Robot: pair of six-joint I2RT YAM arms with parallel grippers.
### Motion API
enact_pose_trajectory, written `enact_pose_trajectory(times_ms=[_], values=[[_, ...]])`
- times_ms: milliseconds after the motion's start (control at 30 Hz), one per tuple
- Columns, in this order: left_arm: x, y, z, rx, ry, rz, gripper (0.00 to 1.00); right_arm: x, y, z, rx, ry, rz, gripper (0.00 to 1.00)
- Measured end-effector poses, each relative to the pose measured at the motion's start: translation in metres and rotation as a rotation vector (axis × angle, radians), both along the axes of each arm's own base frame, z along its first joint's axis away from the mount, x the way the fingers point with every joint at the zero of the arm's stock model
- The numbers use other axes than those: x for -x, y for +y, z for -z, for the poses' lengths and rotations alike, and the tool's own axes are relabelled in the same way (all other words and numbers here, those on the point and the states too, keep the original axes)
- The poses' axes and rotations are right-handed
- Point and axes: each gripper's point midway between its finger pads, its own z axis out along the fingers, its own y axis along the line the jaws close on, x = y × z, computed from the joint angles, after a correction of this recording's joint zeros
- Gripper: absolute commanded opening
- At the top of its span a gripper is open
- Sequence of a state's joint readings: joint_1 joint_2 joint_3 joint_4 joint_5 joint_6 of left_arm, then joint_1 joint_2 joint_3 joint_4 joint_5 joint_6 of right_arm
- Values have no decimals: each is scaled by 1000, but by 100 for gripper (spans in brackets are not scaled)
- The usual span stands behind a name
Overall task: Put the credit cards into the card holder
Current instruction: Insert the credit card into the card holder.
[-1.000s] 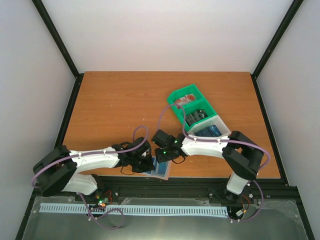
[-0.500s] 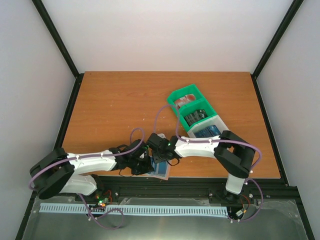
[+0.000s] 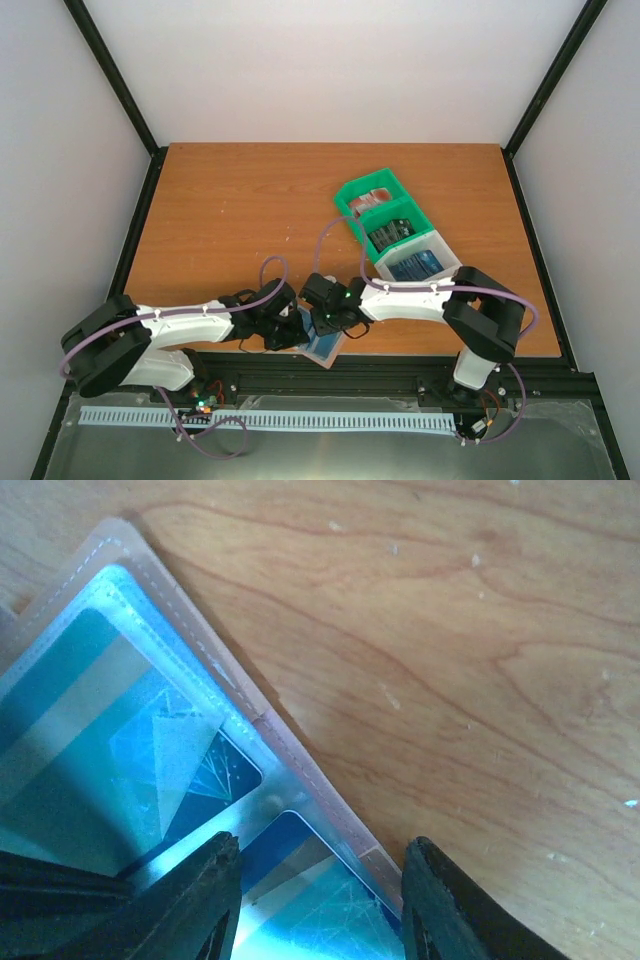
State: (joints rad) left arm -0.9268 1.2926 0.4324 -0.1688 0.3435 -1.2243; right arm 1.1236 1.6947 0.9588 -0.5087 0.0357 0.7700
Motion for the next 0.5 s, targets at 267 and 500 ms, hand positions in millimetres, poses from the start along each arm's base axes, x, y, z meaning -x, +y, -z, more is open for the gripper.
enact_pose_trajectory(times_ms=[267,500], values=[[-1,-2,0,5,1,-3,6,8,-6,-2,-13,23,-14,41],[-1,-2,0,8,1,-3,8,15,-13,-10,-41,33,-16,43]])
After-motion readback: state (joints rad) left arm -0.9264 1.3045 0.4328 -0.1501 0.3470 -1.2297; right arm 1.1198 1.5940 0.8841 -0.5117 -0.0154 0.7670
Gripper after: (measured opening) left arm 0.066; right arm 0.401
